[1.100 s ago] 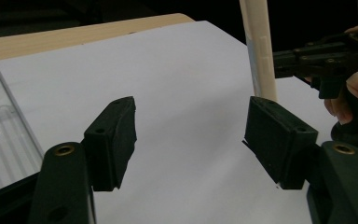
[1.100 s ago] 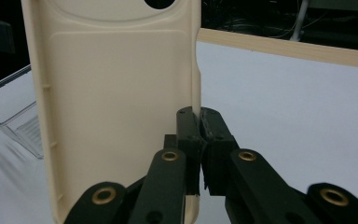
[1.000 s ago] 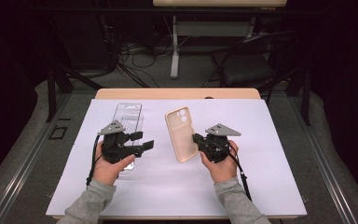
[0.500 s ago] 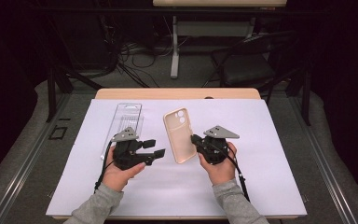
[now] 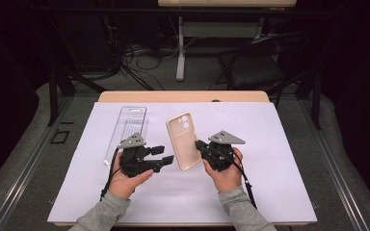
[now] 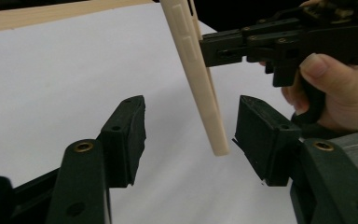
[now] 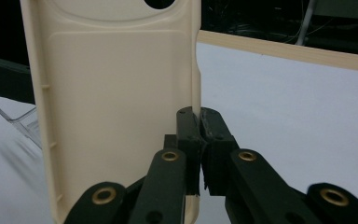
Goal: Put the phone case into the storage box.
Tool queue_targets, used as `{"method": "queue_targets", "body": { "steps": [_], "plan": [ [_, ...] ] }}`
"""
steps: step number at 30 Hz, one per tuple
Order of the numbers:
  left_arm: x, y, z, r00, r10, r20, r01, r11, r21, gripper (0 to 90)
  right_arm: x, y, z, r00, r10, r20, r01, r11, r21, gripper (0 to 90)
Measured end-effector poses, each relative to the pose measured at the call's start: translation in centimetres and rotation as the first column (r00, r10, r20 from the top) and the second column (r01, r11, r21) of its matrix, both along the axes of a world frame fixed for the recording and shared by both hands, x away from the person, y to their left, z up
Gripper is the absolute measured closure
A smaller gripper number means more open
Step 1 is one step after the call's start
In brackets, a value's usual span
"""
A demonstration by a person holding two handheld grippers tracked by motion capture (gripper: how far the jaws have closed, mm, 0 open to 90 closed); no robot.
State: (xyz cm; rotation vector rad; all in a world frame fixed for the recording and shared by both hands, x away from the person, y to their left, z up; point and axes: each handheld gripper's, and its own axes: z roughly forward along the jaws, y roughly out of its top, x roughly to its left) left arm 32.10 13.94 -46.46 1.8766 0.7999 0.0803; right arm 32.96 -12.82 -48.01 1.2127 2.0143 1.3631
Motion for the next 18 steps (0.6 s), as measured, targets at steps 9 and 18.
{"method": "queue_targets", "body": {
  "steps": [9, 18],
  "plan": [
    [0.01, -0.31, -0.22, 0.9999, -0.009, -0.006, 0.009, 1.0, 0.0, 43.7, -0.17, 0.43, -0.11, 0.9999, 0.01, -0.001, -0.01, 1.0, -0.01, 87.7],
    [0.14, -0.67, -0.86, 0.9999, -0.005, -0.015, 0.005, 1.0, 0.004, 49.4, -0.51, 0.97, -0.11, 0.9996, 0.024, 0.013, -0.024, 1.0, -0.016, 87.7]
  ]
}}
